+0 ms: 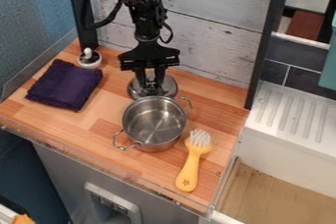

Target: Put the silver pot cover on top of the silver pot

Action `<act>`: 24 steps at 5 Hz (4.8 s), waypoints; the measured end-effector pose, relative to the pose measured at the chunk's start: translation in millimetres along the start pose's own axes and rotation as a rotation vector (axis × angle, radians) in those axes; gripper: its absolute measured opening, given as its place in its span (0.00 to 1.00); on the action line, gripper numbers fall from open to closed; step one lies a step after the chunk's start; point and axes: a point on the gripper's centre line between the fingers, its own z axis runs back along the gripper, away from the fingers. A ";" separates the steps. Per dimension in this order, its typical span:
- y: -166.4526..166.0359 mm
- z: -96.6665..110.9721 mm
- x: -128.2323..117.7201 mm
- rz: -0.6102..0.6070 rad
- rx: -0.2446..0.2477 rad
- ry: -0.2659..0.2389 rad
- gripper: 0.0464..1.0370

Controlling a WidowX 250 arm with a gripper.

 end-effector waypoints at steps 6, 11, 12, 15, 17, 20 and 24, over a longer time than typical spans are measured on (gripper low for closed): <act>47.0 81.9 -2.9 0.133 0.037 -0.171 0.24; 5.7 98.6 -85.0 -0.091 -0.047 -0.077 0.24; 4.8 84.8 -86.6 -0.102 -0.014 -0.073 0.24; 2.8 46.0 -86.8 -0.109 0.012 -0.020 0.24; -3.0 42.5 -84.0 -0.124 -0.029 -0.001 0.24; 2.8 57.5 -84.5 -0.132 -0.059 0.023 0.91; 8.5 123.1 -66.5 -0.107 -0.100 -0.065 0.96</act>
